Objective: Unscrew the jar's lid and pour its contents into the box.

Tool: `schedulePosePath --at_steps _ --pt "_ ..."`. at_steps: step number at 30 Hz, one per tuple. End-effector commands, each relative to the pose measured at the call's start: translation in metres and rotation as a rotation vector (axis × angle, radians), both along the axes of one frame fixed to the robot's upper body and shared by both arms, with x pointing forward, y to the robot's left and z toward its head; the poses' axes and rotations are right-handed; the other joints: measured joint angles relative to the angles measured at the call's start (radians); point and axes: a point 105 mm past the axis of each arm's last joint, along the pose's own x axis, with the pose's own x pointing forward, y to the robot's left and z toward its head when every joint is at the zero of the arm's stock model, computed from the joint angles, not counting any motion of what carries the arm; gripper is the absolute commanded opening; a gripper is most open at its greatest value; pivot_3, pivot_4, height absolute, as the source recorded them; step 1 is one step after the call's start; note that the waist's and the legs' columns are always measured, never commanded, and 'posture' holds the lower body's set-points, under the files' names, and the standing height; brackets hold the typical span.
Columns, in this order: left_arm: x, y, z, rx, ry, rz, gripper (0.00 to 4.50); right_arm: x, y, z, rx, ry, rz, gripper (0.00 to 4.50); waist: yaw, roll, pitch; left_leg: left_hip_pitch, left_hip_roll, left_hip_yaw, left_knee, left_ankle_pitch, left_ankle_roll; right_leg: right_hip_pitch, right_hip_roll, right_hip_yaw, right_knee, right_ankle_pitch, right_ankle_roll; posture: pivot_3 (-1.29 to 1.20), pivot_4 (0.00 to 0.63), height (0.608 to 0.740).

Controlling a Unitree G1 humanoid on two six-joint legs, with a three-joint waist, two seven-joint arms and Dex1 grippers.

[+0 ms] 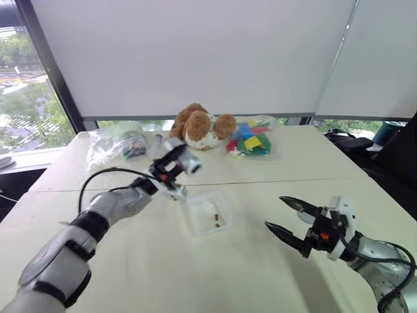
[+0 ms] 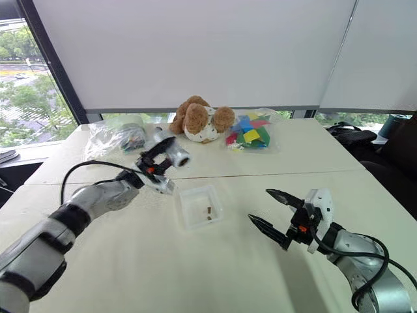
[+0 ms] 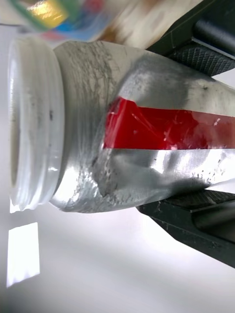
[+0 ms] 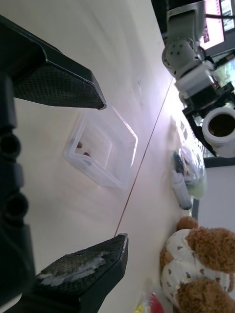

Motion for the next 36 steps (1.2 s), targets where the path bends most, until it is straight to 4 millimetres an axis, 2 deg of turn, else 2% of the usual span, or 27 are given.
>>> schedulePosePath --at_steps 1,4,8,11,14,20,28,29,32,36 --pt "-0.004 0.042 0.027 -0.288 0.181 0.014 2.23 0.000 0.008 0.009 -0.016 -0.091 0.073 4.42 -0.004 0.000 0.000 0.000 0.000 0.000 0.000 0.000 0.000 0.000 0.000 0.000 0.000 0.000 0.000 0.00 0.150 0.740" --pt "-0.017 0.084 0.005 -0.548 0.413 0.079 2.23 -0.002 0.022 0.012 -0.020 -0.170 0.198 4.42 -0.010 0.000 0.000 0.000 0.000 0.000 0.001 0.000 0.000 0.000 0.000 0.000 0.000 0.000 0.000 0.00 0.150 0.740" --pt "-0.048 0.110 -0.021 -0.826 0.610 0.055 2.23 -0.003 0.037 0.014 0.004 -0.238 0.298 4.42 -0.008 0.000 0.000 0.000 0.000 -0.001 0.001 0.000 0.000 0.000 0.000 0.000 0.001 0.000 0.000 0.00 0.150 0.740" --pt "-0.071 0.144 -0.041 -0.996 0.629 0.122 2.23 -0.003 0.052 0.012 0.010 -0.264 0.375 4.42 -0.006 0.000 0.000 0.000 0.001 -0.001 0.001 0.000 0.000 0.001 -0.001 0.000 0.001 0.000 0.000 0.00 0.150 0.740" --pt "-0.092 0.175 -0.052 -1.170 0.529 0.215 2.23 -0.002 0.065 0.012 0.020 -0.283 0.433 4.42 -0.003 0.000 -0.001 0.001 0.001 -0.002 0.002 0.000 0.000 0.001 0.000 0.000 0.002 0.000 0.000 0.00 0.150 0.740" --pt "-0.104 0.181 -0.078 -1.252 0.488 0.250 2.23 0.003 0.076 0.011 0.029 -0.295 0.452 4.42 0.016 -0.002 -0.002 0.001 0.000 -0.003 0.004 0.000 0.000 0.003 -0.001 -0.001 0.001 0.000 0.000 0.00 0.150 0.740" --pt "-0.109 0.180 -0.103 -1.279 0.480 0.266 2.23 0.005 0.073 0.013 0.022 -0.288 0.445 4.42 0.017 -0.003 -0.002 0.001 -0.001 -0.002 0.004 0.000 0.000 0.003 -0.001 -0.001 0.001 0.000 -0.001 0.00 0.150 0.740" --pt "-0.109 0.179 -0.104 -1.276 0.481 0.266 3.27 0.006 0.072 0.013 0.019 -0.289 0.441 4.50 0.016 -0.003 -0.002 0.001 -0.001 -0.002 0.003 0.000 0.000 0.003 -0.001 -0.001 0.001 0.000 -0.001 0.00 0.150 0.740" --pt "-0.111 0.178 -0.104 -1.285 0.477 0.251 4.45 0.007 0.068 0.014 0.010 -0.291 0.432 4.50 0.016 -0.003 -0.002 0.001 -0.001 -0.002 0.004 0.000 0.000 0.003 -0.001 -0.001 0.001 0.000 -0.001 0.00 0.150 0.740" --pt "-0.117 0.179 -0.104 -1.267 0.482 0.256 4.45 0.006 0.064 0.015 0.000 -0.288 0.427 4.50 0.016 -0.003 -0.002 0.001 0.000 -0.002 0.003 0.000 0.000 0.003 -0.001 -0.001 0.001 0.000 -0.001 0.00 0.150 0.740"
